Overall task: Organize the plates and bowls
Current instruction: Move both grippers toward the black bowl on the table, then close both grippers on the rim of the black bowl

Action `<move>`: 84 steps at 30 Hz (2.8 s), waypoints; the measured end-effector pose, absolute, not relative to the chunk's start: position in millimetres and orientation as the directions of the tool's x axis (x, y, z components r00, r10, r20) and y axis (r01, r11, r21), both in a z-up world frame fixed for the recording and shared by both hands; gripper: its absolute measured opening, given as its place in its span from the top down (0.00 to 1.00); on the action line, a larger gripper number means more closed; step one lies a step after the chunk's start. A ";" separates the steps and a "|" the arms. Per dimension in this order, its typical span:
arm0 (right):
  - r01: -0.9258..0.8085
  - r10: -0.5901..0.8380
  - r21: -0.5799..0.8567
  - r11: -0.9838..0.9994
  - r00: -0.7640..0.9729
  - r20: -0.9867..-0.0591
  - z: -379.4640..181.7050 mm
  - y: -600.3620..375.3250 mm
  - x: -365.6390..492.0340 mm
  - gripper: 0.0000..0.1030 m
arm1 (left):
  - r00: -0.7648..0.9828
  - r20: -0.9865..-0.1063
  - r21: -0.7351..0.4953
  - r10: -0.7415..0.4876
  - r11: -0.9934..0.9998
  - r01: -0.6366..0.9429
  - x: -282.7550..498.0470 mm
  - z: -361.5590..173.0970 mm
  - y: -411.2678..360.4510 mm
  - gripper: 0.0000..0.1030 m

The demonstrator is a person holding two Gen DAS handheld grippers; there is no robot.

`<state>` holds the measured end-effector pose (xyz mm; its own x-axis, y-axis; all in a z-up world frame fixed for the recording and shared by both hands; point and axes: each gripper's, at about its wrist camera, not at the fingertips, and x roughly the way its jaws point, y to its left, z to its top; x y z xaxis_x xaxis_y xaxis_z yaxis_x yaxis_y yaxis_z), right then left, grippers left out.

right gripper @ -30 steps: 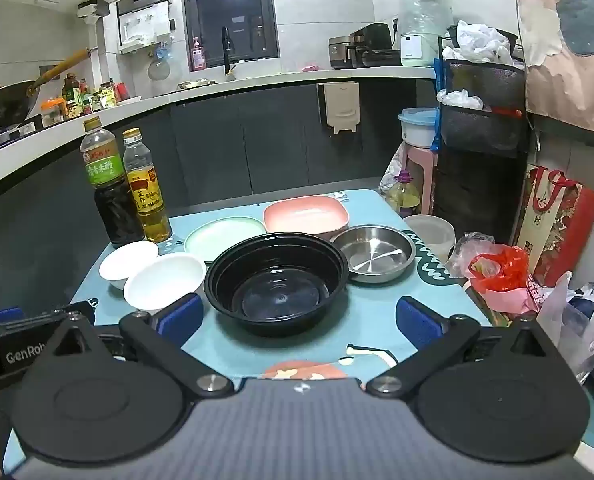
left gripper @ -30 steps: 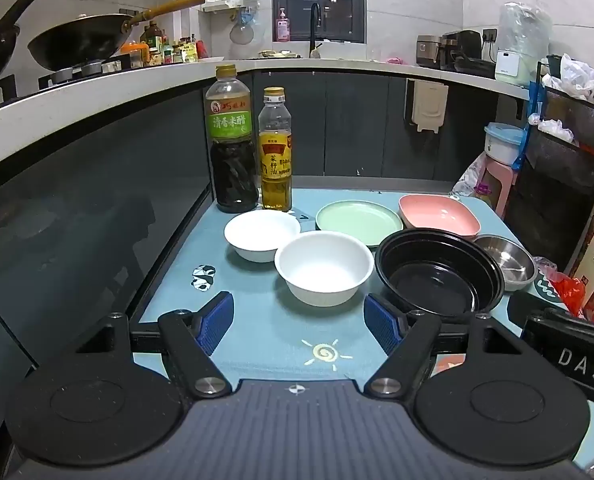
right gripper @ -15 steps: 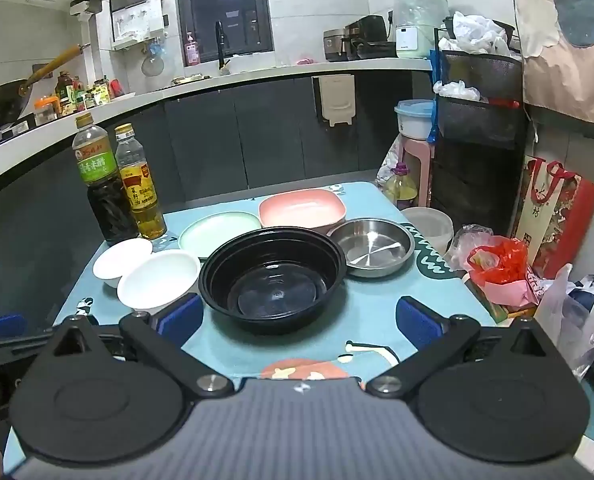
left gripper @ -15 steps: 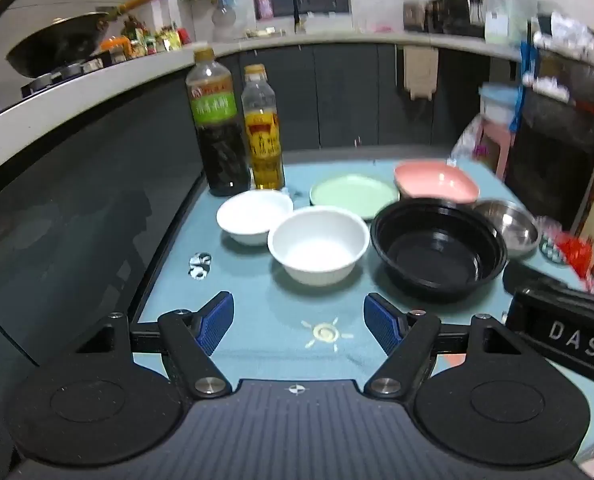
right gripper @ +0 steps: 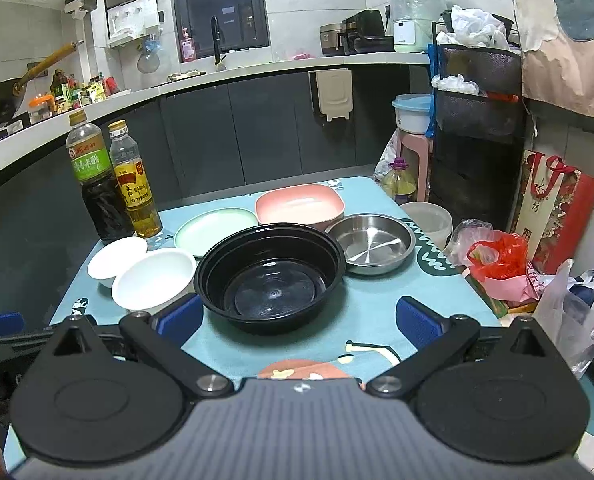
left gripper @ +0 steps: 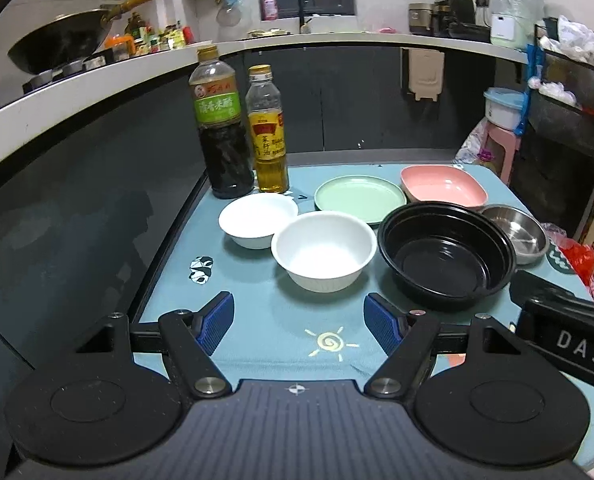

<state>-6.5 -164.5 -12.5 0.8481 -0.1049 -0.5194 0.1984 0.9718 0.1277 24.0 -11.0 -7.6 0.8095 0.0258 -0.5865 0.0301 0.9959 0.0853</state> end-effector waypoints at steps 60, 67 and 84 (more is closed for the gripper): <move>0.221 -0.095 0.144 0.965 0.800 -0.592 -34.1 -178.3 40.9 0.43 | 0.747 -0.665 0.064 -0.007 0.996 0.066 75.2 -35.9 -24.4 0.33; 0.222 -0.095 0.144 0.964 0.799 -0.593 -34.3 -178.8 41.3 0.43 | 0.741 -0.671 0.057 -0.010 0.996 0.064 79.2 -37.9 -24.5 0.33; 0.251 -0.119 0.150 0.956 0.803 -0.584 -36.6 -198.7 54.1 0.43 | 0.694 -0.713 -0.048 -0.101 0.994 0.095 106.4 -41.4 -32.6 0.41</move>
<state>54.1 -198.7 -36.6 0.8027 -0.1194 -0.5843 0.2514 0.9562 0.1501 106.4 -32.6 -41.4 0.6935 -0.1012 -0.7133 0.0954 0.9943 -0.0483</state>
